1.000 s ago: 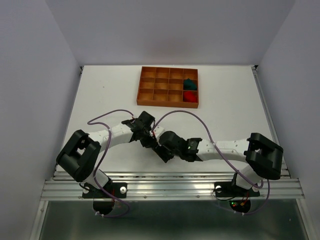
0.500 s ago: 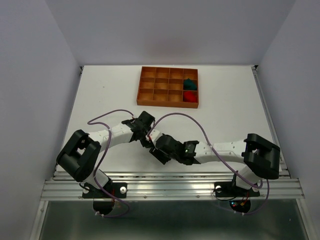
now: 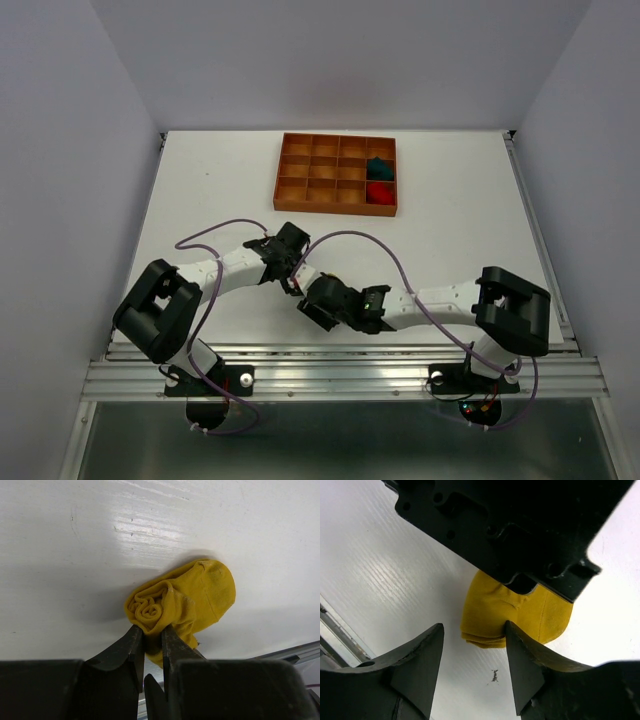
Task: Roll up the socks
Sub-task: Roll the sock at the center of the board.
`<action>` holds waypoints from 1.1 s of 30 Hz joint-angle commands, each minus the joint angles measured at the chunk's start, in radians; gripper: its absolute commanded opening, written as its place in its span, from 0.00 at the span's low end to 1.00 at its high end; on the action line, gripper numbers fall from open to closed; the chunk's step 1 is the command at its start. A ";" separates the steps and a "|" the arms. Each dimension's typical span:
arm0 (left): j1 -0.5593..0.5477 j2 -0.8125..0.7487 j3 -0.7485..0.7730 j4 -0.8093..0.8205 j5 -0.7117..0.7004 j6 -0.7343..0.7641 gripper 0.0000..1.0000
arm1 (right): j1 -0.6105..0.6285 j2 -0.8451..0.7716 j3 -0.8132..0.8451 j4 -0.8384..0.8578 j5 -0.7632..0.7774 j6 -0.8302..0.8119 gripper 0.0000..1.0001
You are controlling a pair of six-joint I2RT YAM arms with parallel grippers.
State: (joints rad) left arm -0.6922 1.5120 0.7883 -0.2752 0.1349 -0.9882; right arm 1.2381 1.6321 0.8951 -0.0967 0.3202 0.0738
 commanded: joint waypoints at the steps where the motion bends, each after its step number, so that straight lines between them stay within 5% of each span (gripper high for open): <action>1: -0.009 0.042 -0.020 -0.105 -0.006 0.029 0.00 | 0.021 0.040 0.031 0.028 0.019 -0.002 0.56; 14: -0.009 0.030 -0.031 -0.104 0.026 0.014 0.00 | 0.049 0.175 0.065 -0.046 0.210 0.040 0.28; 18: -0.007 0.008 -0.032 -0.105 0.023 0.011 0.19 | 0.049 0.166 0.058 -0.052 0.217 0.101 0.03; 22: -0.003 -0.027 -0.018 -0.122 -0.006 0.002 0.41 | 0.049 0.135 0.041 -0.043 0.090 0.152 0.01; 33: 0.063 -0.119 0.005 -0.142 -0.057 0.005 0.47 | -0.063 0.019 -0.060 0.054 -0.168 0.262 0.01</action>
State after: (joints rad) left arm -0.6548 1.4456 0.7879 -0.3523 0.1177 -0.9962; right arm 1.2198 1.6764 0.8948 -0.0658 0.3405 0.2657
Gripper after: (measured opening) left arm 0.464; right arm 0.097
